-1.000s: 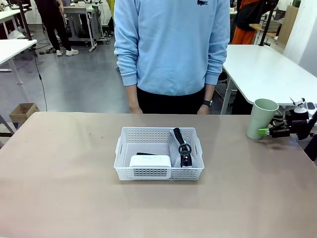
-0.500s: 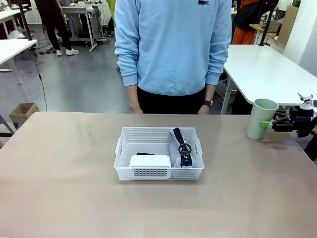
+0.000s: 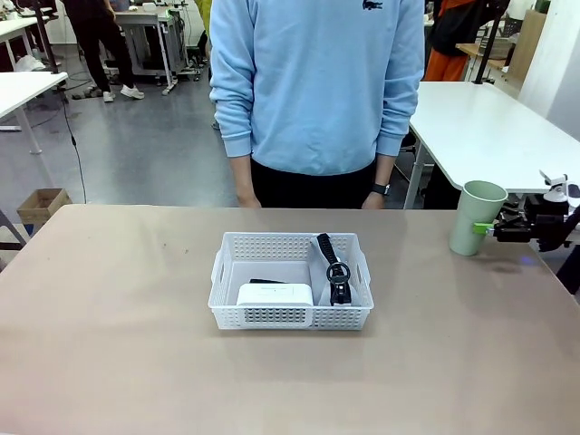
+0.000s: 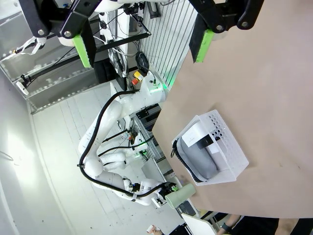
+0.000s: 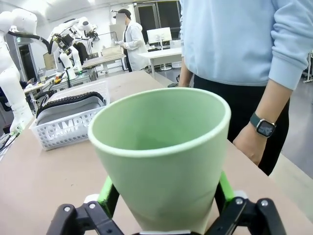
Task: Efficiently arrange items inside the basket to fit them all.
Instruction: Pick up the Reusable plastic cup and place it inside the Organizing basket.
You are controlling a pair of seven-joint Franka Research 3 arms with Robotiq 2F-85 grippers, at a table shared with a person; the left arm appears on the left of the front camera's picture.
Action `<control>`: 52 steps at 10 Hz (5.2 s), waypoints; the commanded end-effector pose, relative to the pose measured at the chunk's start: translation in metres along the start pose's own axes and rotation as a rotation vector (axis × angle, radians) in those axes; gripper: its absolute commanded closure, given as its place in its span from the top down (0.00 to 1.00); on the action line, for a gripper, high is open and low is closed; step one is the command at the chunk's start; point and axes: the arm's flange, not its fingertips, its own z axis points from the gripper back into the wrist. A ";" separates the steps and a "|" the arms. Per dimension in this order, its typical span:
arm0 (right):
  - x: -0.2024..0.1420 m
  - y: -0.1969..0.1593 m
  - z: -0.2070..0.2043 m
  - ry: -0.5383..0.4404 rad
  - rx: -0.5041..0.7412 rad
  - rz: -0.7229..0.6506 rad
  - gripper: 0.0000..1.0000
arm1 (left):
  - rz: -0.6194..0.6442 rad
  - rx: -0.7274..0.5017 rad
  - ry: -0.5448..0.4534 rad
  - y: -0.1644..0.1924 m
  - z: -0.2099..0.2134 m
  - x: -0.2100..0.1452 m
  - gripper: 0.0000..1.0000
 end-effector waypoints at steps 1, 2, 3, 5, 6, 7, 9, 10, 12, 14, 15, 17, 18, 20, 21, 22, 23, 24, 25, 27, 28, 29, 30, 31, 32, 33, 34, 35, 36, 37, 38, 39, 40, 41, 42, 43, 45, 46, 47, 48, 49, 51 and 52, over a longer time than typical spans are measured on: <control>0.001 -0.007 -0.007 -0.030 -0.010 0.017 1.00 | 0.002 0.008 0.007 -0.003 0.001 -0.001 1.00; 0.000 -0.007 -0.009 -0.033 -0.004 0.014 1.00 | 0.002 0.008 0.007 -0.003 0.001 -0.001 1.00; 0.001 -0.008 -0.009 -0.035 -0.004 0.012 1.00 | 0.002 0.008 0.007 -0.003 0.001 -0.001 1.00; 0.001 -0.007 -0.010 -0.019 -0.004 0.013 1.00 | 0.002 0.008 0.007 -0.003 0.001 -0.001 1.00; 0.002 -0.006 -0.009 -0.022 0.011 0.017 0.44 | 0.002 0.008 0.007 -0.003 0.001 -0.001 1.00; 0.001 -0.005 -0.009 -0.029 0.009 0.010 0.44 | 0.002 0.008 0.007 -0.003 0.001 -0.001 1.00; 0.001 -0.004 -0.008 -0.034 0.004 0.008 0.00 | 0.002 0.008 0.007 -0.003 0.001 -0.001 1.00; 0.001 -0.004 -0.008 -0.033 0.006 0.007 0.00 | 0.002 0.008 0.007 -0.003 0.001 -0.001 1.00; 0.002 -0.004 -0.008 -0.031 0.014 0.009 0.30 | 0.002 0.008 0.007 -0.003 0.001 -0.001 1.00; 0.018 0.006 0.000 -0.071 0.040 0.021 0.30 | 0.002 0.008 0.007 -0.003 0.001 -0.001 1.00; 0.042 0.024 0.008 -0.050 0.047 0.085 0.30 | 0.002 0.008 0.007 -0.003 0.001 -0.001 1.00; 0.099 0.082 0.023 0.003 0.100 0.142 0.30 | 0.002 0.008 0.007 -0.003 0.001 -0.001 1.00; 0.114 0.123 0.028 0.110 0.149 0.125 0.30 | 0.002 0.008 0.007 -0.003 0.001 -0.001 1.00; 0.119 0.183 0.046 0.220 0.154 0.190 0.30 | 0.002 0.008 0.007 -0.003 0.001 -0.001 1.00; 0.115 0.204 0.057 0.229 0.121 0.219 0.30 | 0.002 0.008 0.007 -0.003 0.001 -0.001 1.00; 0.120 0.151 0.046 0.148 0.182 0.160 0.30 | 0.002 0.008 0.007 -0.003 0.001 -0.001 1.00; 0.120 0.151 0.046 0.148 0.182 0.160 0.30 | 0.002 0.008 0.007 -0.003 0.001 -0.001 1.00; 0.120 0.151 0.046 0.148 0.182 0.160 0.30 | 0.002 0.008 0.007 -0.003 0.001 -0.001 1.00; 0.120 0.151 0.046 0.148 0.182 0.160 0.30 | 0.002 0.008 0.007 -0.003 0.001 -0.001 1.00; 0.120 0.151 0.046 0.148 0.182 0.160 0.30 | 0.002 0.008 0.007 -0.003 0.001 -0.001 1.00; 0.120 0.151 0.046 0.148 0.182 0.160 0.30 | 0.002 0.008 0.007 -0.003 0.001 -0.001 1.00; 0.112 0.150 0.046 0.167 0.181 0.155 0.86 | 0.002 0.008 0.007 -0.003 0.001 -0.001 1.00; 0.128 0.146 0.027 0.297 0.168 0.151 0.86 | 0.002 0.008 0.007 -0.003 0.001 -0.001 1.00; 0.160 0.152 -0.006 0.331 0.200 0.226 0.86 | 0.002 0.008 0.007 -0.003 0.001 -0.001 1.00; 0.188 0.162 -0.041 0.390 0.212 0.128 0.86 | 0.002 0.008 0.007 -0.003 0.001 -0.001 1.00; 0.210 0.177 -0.077 0.447 0.230 0.087 0.86 | 0.002 0.008 0.007 -0.003 0.001 -0.001 1.00; 0.228 0.195 -0.113 0.493 0.265 0.125 0.86 | 0.002 0.008 0.007 -0.003 0.001 -0.001 1.00; 0.241 0.214 -0.155 0.538 0.294 0.153 0.86 | 0.002 0.008 0.007 -0.003 0.001 -0.001 1.00; 0.249 0.234 -0.196 0.590 0.296 0.169 0.86 | 0.002 0.008 0.007 -0.003 0.001 -0.001 1.00; 0.253 0.256 -0.240 0.650 0.316 0.192 0.86 | 0.002 0.008 0.007 -0.003 0.001 -0.001 1.00; 0.258 0.276 -0.283 0.719 0.328 0.209 0.86 | 0.002 0.008 0.007 -0.003 0.001 -0.001 1.00; 0.258 0.298 -0.329 0.811 0.270 0.224 0.86 | 0.002 0.008 0.007 -0.003 0.001 -0.001 1.00; 0.252 0.312 -0.363 0.898 0.217 0.220 0.86 | 0.002 0.008 0.007 -0.003 0.001 -0.001 1.00; 0.242 0.323 -0.391 0.943 0.193 0.236 0.86 | 0.002 0.008 0.007 -0.003 0.001 -0.001 1.00; 0.233 0.329 -0.409 0.989 0.142 0.278 0.86 | 0.002 0.008 0.007 -0.003 0.001 -0.001 1.00; 0.230 0.330 -0.413 0.991 0.112 0.305 0.86 | 0.002 0.008 0.007 -0.003 0.001 -0.001 1.00; 0.223 0.344 -0.410 0.947 0.174 0.315 0.86 | 0.002 0.008 0.007 -0.003 0.001 -0.001 1.00; 0.223 0.344 -0.410 0.947 0.174 0.315 0.86 | 0.002 0.008 0.007 -0.003 0.001 -0.001 1.00; 0.223 0.344 -0.410 0.947 0.174 0.315 0.86 | 0.002 0.008 0.007 -0.003 0.001 -0.001 1.00; 0.223 0.344 -0.410 0.947 0.174 0.315 0.86 | 0.002 0.008 0.007 -0.003 0.001 -0.001 1.00; 0.221 0.340 -0.411 0.959 0.163 0.330 0.86 | 0.002 0.008 0.007 -0.003 0.001 -0.001 1.00; 0.222 0.334 -0.449 1.065 0.120 0.305 0.86 | 0.002 0.008 0.007 -0.003 0.001 -0.001 1.00; 0.228 0.333 -0.463 1.104 0.114 0.309 0.86 | 0.002 0.008 0.007 -0.003 0.001 -0.001 1.00</control>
